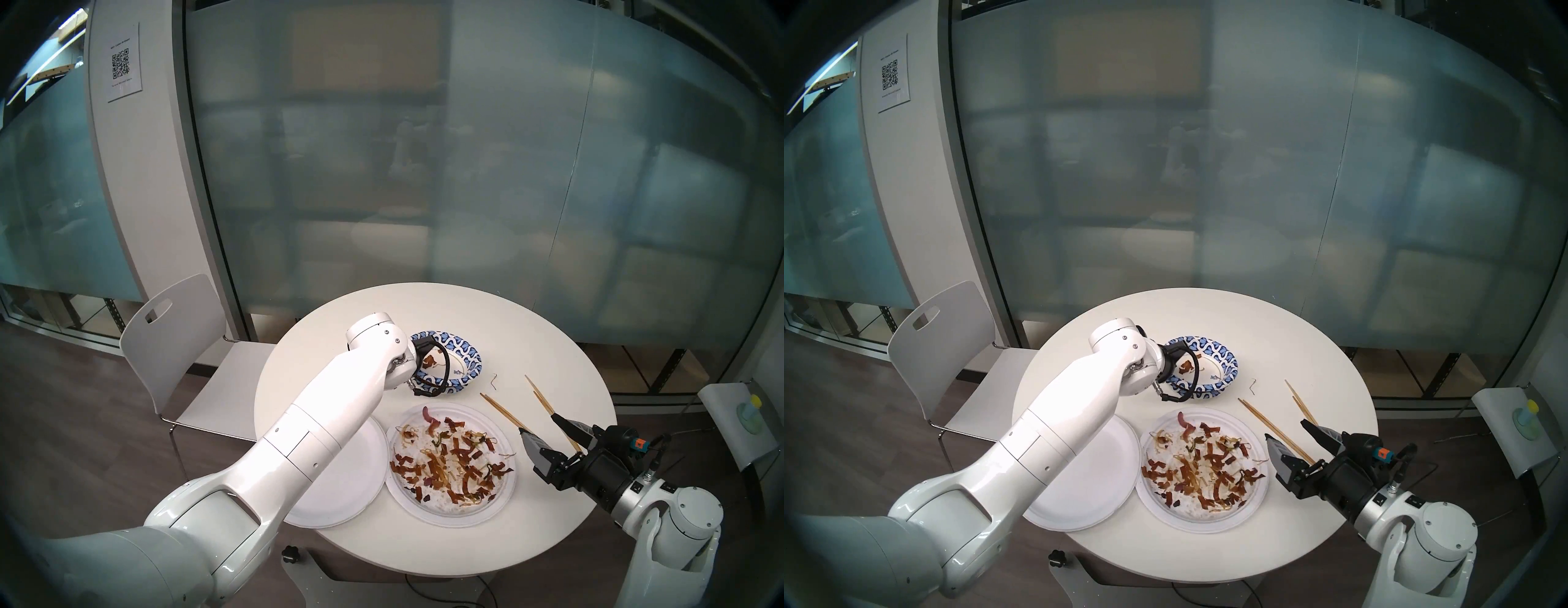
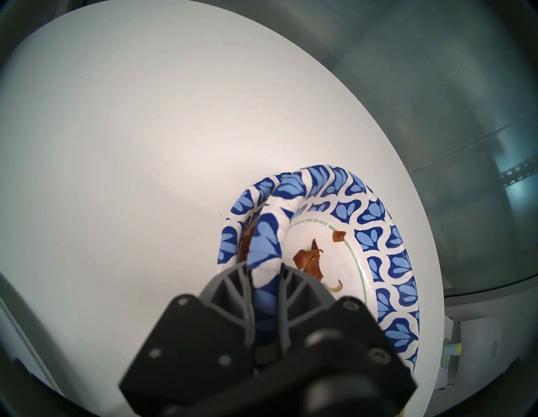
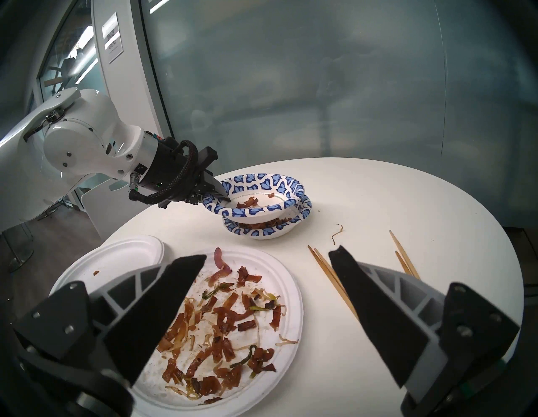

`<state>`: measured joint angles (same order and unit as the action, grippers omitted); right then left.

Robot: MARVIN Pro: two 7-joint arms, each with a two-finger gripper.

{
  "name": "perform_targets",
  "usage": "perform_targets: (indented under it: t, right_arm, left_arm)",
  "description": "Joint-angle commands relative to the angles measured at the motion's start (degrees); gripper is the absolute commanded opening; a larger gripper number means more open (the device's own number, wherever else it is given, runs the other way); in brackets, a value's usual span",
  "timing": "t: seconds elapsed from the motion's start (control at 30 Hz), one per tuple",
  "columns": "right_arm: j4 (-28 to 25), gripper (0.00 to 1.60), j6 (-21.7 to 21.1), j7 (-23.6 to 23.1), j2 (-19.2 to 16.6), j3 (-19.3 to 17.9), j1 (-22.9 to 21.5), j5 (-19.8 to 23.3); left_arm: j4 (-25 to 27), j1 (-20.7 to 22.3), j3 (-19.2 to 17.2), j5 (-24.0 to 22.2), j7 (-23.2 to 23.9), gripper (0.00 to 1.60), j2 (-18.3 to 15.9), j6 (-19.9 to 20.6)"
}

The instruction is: Stack the plates into one stack

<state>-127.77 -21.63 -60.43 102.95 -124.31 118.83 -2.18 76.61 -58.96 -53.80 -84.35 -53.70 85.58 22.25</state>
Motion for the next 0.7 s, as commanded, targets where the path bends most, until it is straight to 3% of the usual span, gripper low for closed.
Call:
perform_targets:
  t: [0.0,0.67]
  right_arm:
    - [-0.98,1.60,0.05,0.10,-0.12,0.13,-0.24,0.33]
    - [-1.01,1.60,0.03,0.15,-0.11,0.15,-0.22,0.35]
  left_arm:
    - [-0.87,3.17,-0.10,0.50,1.35,0.00,1.94,-0.56]
    - [-5.34,4.03,0.89,2.15,2.61,0.04,2.87,-0.67]
